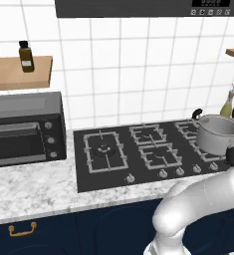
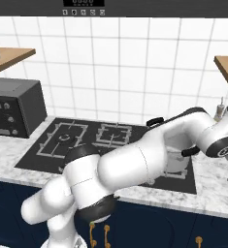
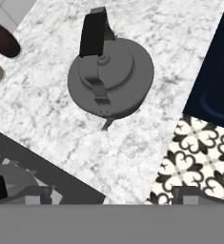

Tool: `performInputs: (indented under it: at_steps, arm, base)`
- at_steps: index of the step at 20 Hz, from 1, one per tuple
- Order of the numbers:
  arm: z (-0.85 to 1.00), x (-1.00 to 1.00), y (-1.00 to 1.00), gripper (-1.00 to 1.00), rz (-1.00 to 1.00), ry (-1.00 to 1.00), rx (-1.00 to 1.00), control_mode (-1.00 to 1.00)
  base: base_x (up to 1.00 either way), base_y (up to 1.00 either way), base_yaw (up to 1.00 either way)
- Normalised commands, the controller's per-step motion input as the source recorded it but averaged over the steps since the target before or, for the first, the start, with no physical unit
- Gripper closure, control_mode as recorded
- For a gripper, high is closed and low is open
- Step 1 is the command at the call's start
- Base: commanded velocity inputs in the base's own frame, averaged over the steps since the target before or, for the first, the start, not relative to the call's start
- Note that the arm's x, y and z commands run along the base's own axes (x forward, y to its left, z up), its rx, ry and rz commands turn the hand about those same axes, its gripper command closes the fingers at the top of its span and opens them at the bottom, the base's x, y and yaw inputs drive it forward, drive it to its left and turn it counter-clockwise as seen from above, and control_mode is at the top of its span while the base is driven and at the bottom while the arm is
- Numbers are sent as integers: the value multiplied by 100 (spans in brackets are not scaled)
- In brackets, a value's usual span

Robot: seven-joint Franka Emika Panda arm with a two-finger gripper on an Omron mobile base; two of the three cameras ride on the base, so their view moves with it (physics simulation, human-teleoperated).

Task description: Pick the kettle from the counter and place it on a stove burner. Then turn the burner on.

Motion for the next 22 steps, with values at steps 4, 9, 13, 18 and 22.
performInputs:
  at_steps: [4, 9, 13, 18, 22]
  arm:
    - [0, 0, -2, -100, 0, 0, 0, -100]
    - [-33, 5, -1, -100, -1, 2, 0, -100]
    - [-44, 31, -4, -100, -4, 1, -2, -100]
    - [-37, 35, -28, -100, -1, -2, -8, -100]
    - [-12, 21, -24, -100, 0, 0, -5, -100]
  base:
    - [0, 0, 0]
    - [0, 0, 0]
    - [0, 0, 0]
    - [0, 0, 0]
    - [0, 0, 0]
